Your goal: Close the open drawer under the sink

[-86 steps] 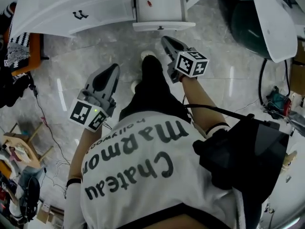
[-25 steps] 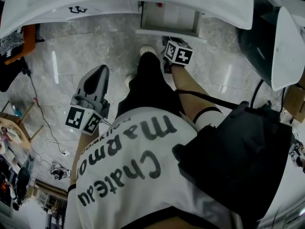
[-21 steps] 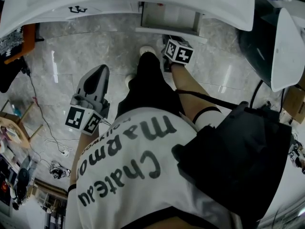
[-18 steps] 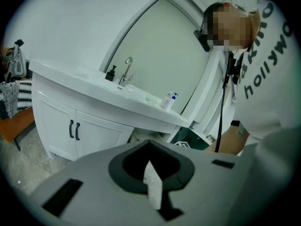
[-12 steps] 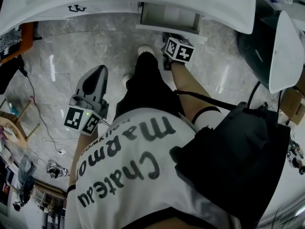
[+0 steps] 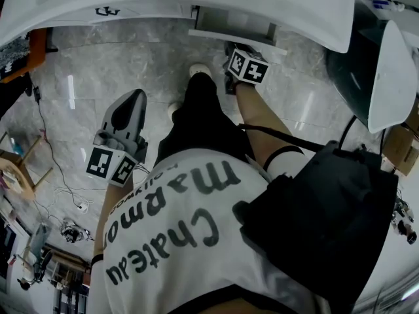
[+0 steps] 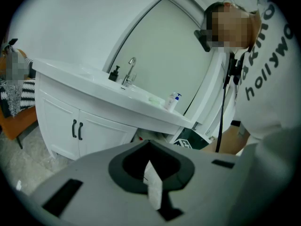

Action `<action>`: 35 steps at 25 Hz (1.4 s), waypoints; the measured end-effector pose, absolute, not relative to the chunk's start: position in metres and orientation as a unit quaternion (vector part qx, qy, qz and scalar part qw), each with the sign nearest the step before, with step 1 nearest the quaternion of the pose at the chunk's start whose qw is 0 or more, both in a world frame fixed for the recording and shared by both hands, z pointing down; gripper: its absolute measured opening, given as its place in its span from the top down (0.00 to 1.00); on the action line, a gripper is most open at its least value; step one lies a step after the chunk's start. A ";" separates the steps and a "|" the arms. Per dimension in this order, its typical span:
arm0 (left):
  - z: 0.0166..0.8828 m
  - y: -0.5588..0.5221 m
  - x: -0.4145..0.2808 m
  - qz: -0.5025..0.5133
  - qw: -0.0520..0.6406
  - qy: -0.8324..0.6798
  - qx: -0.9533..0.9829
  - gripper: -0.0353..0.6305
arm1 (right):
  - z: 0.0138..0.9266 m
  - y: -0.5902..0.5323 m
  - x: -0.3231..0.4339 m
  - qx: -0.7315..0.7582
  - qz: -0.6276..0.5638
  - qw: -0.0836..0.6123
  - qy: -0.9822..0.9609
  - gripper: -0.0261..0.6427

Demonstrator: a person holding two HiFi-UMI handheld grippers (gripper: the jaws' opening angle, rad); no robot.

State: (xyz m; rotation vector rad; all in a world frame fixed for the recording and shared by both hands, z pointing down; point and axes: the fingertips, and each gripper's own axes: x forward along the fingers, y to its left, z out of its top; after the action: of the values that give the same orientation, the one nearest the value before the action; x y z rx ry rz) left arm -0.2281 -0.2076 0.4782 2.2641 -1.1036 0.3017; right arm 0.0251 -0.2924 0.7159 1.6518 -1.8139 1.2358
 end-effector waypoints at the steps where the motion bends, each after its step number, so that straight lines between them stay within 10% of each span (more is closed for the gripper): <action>1: 0.478 -0.208 -0.228 0.113 0.297 -0.416 0.852 0.93 | 0.715 -0.295 0.026 0.590 0.441 0.195 -0.647 0.76; 35: 0.480 -0.246 -0.215 0.101 0.281 -0.442 0.846 0.93 | 0.711 -0.351 0.039 0.591 0.428 0.182 -0.659 0.76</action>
State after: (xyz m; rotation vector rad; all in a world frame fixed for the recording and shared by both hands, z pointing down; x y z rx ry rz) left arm -0.2150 -0.2456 0.4801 2.2673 -1.1831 0.2694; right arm 0.0388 -0.3510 0.7109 1.6689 -1.8590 1.2086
